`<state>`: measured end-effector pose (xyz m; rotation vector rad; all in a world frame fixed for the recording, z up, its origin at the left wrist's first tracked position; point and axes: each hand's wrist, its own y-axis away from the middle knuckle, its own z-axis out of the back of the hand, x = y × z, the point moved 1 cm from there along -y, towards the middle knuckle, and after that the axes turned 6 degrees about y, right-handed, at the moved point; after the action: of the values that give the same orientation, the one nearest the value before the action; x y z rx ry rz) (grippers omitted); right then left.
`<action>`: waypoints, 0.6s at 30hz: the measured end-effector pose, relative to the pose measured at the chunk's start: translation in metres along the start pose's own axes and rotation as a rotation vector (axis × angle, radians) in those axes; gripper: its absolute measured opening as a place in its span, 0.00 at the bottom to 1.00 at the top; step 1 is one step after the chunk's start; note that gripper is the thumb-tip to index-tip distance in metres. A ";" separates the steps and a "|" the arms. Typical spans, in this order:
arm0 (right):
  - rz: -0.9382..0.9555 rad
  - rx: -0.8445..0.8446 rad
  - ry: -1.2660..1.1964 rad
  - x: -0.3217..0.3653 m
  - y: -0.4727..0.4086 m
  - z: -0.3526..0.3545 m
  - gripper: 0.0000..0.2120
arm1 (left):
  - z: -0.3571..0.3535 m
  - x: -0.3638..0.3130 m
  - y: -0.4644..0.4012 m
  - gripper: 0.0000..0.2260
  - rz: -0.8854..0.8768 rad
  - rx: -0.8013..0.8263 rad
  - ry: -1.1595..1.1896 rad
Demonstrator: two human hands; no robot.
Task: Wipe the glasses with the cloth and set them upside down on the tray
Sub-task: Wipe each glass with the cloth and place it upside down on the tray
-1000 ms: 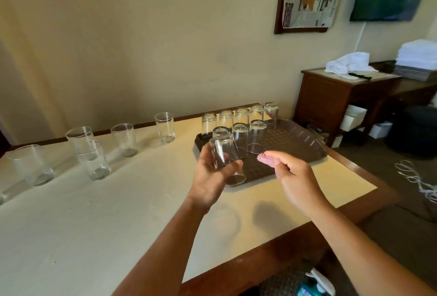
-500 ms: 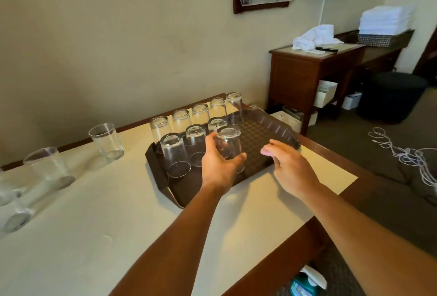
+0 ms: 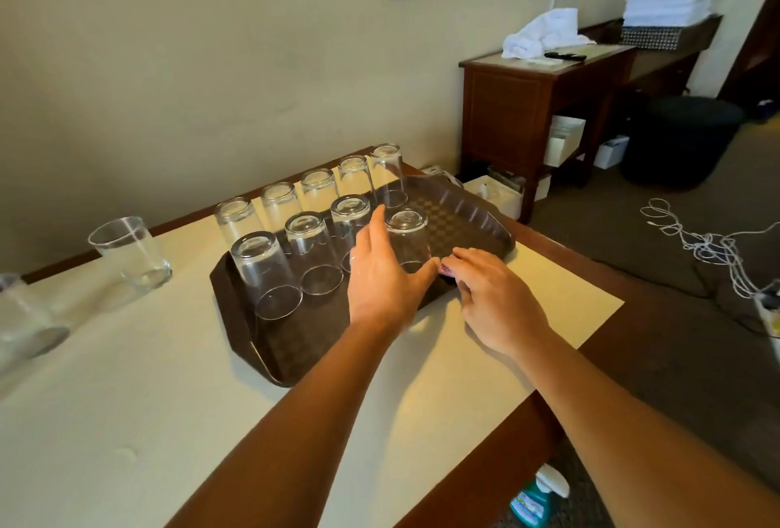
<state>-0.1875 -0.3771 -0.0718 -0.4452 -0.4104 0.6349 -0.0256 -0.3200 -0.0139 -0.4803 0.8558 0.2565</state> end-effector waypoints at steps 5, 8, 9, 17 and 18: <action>0.012 -0.039 0.009 0.000 0.000 -0.002 0.18 | 0.034 -0.021 -0.003 0.33 -0.406 0.193 -0.602; 0.007 -0.041 0.021 0.002 0.000 -0.003 0.19 | 0.047 -0.029 -0.024 0.31 -0.418 0.340 -0.792; 0.006 -0.043 0.020 0.002 0.001 -0.003 0.19 | 0.049 -0.031 -0.033 0.30 -0.420 0.365 -0.812; 0.035 -0.065 0.019 0.003 0.000 0.000 0.19 | 0.055 -0.040 -0.089 0.32 -0.303 0.526 -0.863; 0.036 -0.067 0.016 0.003 0.000 -0.001 0.19 | 0.055 -0.039 -0.091 0.32 -0.283 0.525 -0.861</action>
<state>-0.1851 -0.3757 -0.0717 -0.5223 -0.4103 0.6540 0.0225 -0.3719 0.0743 0.0305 -0.0100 -0.0402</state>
